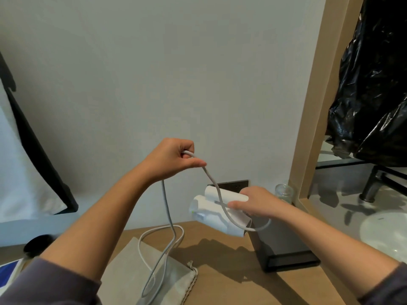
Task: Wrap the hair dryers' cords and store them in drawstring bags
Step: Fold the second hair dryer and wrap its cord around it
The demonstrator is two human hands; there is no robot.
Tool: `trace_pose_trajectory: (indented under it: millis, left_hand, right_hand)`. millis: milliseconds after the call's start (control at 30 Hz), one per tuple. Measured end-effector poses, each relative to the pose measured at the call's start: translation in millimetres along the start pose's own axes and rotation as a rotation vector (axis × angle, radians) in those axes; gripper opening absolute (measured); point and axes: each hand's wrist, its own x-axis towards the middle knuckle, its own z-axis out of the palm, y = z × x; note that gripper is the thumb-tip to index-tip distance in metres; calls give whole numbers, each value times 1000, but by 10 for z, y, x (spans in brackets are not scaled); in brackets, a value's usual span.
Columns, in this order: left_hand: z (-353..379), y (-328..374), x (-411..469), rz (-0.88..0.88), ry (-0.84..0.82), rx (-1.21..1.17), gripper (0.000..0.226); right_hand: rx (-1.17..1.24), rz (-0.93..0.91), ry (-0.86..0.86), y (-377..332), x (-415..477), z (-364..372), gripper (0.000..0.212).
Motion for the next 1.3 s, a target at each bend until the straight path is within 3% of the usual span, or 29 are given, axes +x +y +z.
trace_pose_trajectory:
  millis: [133, 300, 500, 633, 833, 967, 1167, 1300]
  left_hand:
    - [7, -210, 7, -102, 62, -33, 47]
    - [31, -306, 56, -138, 32, -84, 44]
    - [107, -321, 126, -173, -42, -104, 39]
    - [185, -317, 165, -197, -120, -89, 35]
    - [258, -309, 241, -194, -221, -73, 38]
    - [283, -325, 265, -211, -244, -66, 39]
    - [319, -392, 151, -156, -165, 34, 23]
    - [283, -315, -60, -94, 40, -37, 14]
  right_hand:
    - [60, -128, 3, -62, -190, -14, 43]
    - [62, -257, -11, -177, -360, -100, 29]
    - [-11, -345, 25, -201, -430, -176, 30]
    - [-73, -449, 31, -213, -486, -206, 38]
    - [-216, -553, 134, -257, -529, -159, 77]
    - [-160, -649, 219, -193, -510, -120, 70]
    - [-171, -582, 334, -184, -405, -99, 60]
    - [-104, -451, 340, -170, -268, -89, 59]
